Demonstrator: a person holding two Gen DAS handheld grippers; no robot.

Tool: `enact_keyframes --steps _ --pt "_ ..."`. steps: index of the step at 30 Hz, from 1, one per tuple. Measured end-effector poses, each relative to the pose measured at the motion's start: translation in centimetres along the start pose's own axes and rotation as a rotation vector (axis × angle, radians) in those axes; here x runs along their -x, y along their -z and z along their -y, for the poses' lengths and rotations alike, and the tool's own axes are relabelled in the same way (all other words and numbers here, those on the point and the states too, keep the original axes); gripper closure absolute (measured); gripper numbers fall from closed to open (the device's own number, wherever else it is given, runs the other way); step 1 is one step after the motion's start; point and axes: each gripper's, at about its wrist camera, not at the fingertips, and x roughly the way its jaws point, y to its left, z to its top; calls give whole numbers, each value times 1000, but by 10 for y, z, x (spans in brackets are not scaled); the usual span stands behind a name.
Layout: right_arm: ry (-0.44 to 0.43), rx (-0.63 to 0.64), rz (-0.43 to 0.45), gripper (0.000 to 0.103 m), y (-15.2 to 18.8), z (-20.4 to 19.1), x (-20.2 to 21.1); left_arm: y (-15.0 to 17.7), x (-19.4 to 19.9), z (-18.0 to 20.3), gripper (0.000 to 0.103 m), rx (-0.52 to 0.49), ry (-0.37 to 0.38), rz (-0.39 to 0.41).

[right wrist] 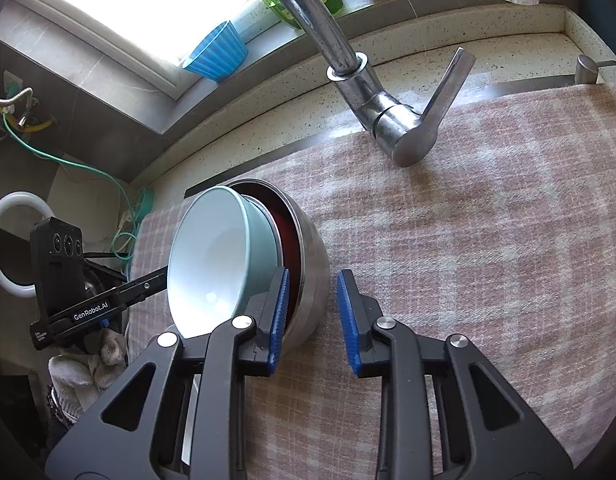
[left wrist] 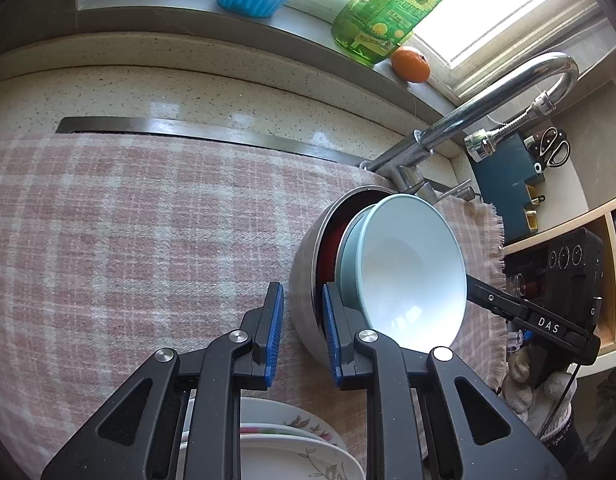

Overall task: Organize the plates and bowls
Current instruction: 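Grasp the rim of the nested bowl stack and lift it, then carry the nested bowls over the plate stack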

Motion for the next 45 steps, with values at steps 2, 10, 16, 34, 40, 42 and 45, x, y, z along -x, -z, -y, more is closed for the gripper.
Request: enact_keyframes --steps 2,10,16,34,40,42,45 --pt "10 4 -8 81 0 -1 -3 0 -1 0 85 -2 -4 0" --pt "24 34 -40 90 -2 -7 -13 -2 -8 1 88 -8 -6 -14" --pt "35 45 -46 91 -2 -10 -14 -1 -11 3 94 -6 -3 -17" --pt "64 58 -48 91 1 -21 -10 5 0 7 94 15 -21 12" --pt "57 73 -35 91 4 -29 1 10 12 11 94 16 -19 40" --pt "51 80 -31 91 5 -33 7 11 17 12 94 18 -15 47" --pt "46 98 -25 91 8 -42 16 14 28 15 94 14 -17 62"
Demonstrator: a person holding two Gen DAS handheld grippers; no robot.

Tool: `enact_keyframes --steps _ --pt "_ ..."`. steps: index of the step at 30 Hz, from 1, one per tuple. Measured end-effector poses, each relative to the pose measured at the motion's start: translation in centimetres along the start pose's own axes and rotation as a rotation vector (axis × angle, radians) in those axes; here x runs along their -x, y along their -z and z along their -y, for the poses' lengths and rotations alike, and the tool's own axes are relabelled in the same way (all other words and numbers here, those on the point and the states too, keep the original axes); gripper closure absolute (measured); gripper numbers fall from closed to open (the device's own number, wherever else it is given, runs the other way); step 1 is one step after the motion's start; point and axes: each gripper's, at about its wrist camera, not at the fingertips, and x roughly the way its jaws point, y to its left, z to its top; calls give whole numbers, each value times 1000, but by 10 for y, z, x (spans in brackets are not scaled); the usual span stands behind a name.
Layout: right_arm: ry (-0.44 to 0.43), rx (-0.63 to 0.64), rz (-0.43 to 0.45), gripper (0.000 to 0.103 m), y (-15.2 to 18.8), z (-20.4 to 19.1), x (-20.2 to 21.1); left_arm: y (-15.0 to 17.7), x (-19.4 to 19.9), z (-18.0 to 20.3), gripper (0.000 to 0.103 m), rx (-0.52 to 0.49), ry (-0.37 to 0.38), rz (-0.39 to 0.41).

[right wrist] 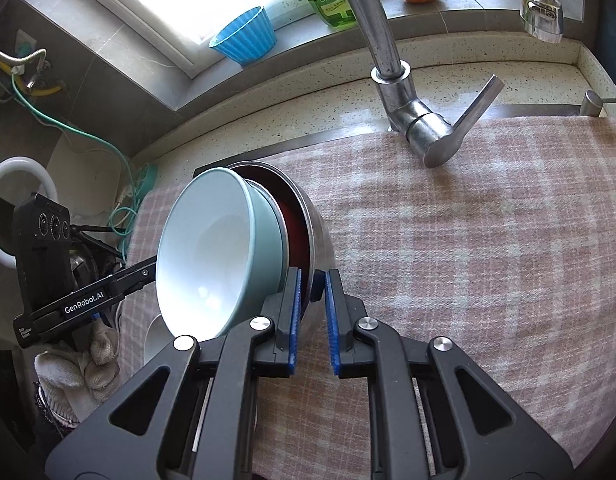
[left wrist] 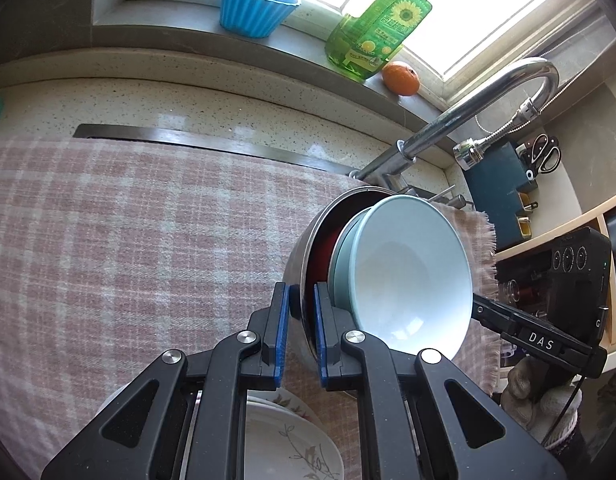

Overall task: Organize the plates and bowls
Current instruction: 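Carry the nested bowls over the plate stack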

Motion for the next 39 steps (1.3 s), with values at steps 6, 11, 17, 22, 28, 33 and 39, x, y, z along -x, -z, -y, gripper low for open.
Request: enact_keyframes --steps 6,11,17,22,28,33,39 --pt "-17 32 12 91 5 -20 17 7 25 4 94 -4 -8 40" --pt "-37 56 10 91 15 -35 24 17 45 3 94 5 -18 66" --pt "-61 91 -9 91 33 -55 25 35 67 -5 95 27 -39 86" --pt "-88 112 -34 91 49 -70 20 53 82 -17 95 64 -58 106" --pt "-102 132 -74 91 72 -84 9 78 94 -32 95 96 -84 112" --pt "-113 139 -121 91 90 -90 -5 96 99 -46 95 129 -100 105" --pt "-132 124 -167 91 104 -94 -19 108 101 -58 95 160 -118 90"
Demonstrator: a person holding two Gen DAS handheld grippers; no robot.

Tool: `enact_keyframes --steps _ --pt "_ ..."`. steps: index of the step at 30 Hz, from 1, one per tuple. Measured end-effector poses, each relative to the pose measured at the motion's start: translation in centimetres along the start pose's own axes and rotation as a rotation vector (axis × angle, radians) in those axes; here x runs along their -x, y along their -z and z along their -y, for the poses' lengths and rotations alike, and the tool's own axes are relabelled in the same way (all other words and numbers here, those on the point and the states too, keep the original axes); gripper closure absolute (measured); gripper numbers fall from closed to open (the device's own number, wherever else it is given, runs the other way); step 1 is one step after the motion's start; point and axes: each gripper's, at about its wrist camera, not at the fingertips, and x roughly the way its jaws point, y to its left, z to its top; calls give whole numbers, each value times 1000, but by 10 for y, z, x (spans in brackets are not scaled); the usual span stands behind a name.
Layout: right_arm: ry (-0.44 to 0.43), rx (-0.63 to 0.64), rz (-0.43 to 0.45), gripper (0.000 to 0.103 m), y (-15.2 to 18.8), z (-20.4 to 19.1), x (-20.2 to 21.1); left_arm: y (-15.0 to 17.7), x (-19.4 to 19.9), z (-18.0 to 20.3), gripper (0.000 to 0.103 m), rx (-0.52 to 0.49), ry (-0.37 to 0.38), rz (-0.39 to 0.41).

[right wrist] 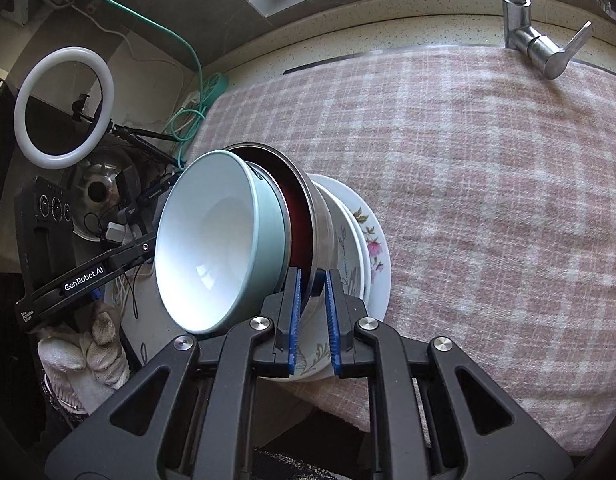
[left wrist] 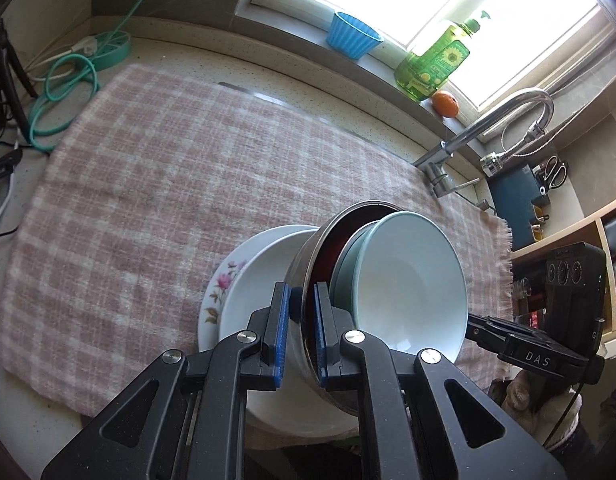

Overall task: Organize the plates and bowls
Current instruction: 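Carry the nested bowls over the plate stack, then lower the nested bowls onto the plate stack and open the right gripper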

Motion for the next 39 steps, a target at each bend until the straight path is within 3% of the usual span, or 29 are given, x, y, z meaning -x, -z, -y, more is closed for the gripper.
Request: enact_keyframes --steps 18,30,39 --pt "5 61 -9 88 6 -16 -10 17 2 -20 95 71 -3 3" --pt "88 184 41 87 12 -30 -2 24 7 -18 90 54 -37 30" --pt "99 183 66 81 15 -27 10 31 18 -16 90 41 -61 56"
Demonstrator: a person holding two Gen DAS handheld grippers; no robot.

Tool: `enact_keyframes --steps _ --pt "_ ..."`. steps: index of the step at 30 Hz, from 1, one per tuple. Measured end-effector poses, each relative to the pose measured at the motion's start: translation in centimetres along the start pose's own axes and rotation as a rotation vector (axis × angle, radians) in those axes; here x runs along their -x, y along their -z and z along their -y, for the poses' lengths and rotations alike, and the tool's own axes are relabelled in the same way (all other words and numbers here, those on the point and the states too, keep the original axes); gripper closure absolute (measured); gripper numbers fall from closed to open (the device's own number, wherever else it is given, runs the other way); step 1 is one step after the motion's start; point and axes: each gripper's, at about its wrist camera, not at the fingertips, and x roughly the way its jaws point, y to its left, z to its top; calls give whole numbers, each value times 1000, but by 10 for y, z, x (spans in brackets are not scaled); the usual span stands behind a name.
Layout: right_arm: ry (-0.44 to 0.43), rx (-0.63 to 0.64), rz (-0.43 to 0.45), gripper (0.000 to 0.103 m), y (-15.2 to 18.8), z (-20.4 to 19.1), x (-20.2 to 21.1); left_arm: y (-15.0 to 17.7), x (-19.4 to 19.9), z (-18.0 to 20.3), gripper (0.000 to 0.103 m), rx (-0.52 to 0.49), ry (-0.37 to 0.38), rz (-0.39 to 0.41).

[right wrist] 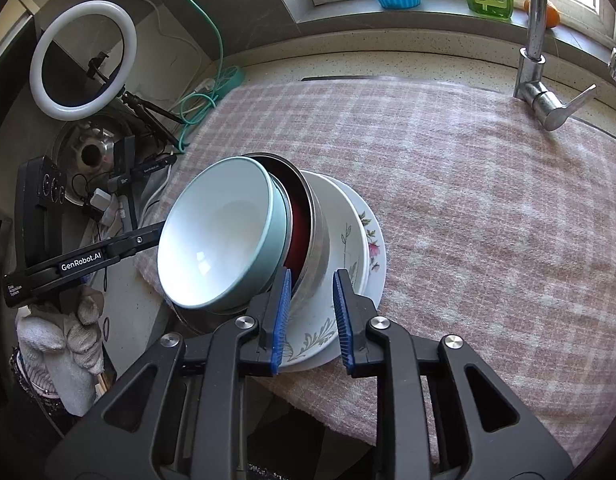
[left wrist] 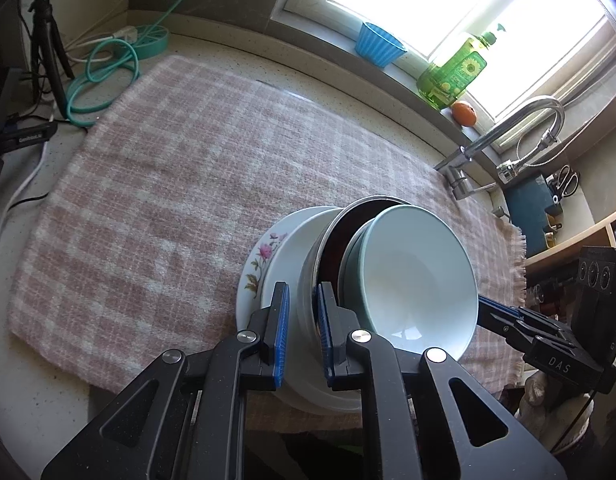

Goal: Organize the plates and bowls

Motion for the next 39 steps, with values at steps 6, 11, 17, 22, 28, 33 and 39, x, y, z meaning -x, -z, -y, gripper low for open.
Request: enact_keyframes --steps 6,11,17,22,28,33,39 --pt "13 -9 26 75 5 6 11 10 13 7 81 -33 -43 40" --pt "37 7 40 73 11 7 18 25 24 18 81 -56 -61 73" --pt "41 29 55 71 17 6 28 46 28 34 73 -74 -83 90" --pt "62 59 78 62 27 3 37 68 25 52 69 -93 -99 89" --pt "69 71 111 50 39 2 49 84 29 63 58 -94 -125 100" --pt "102 94 145 45 49 0 58 87 42 70 42 -104 -178 147" --pt "117 96 175 32 55 0 65 84 52 73 42 -91 -203 196"
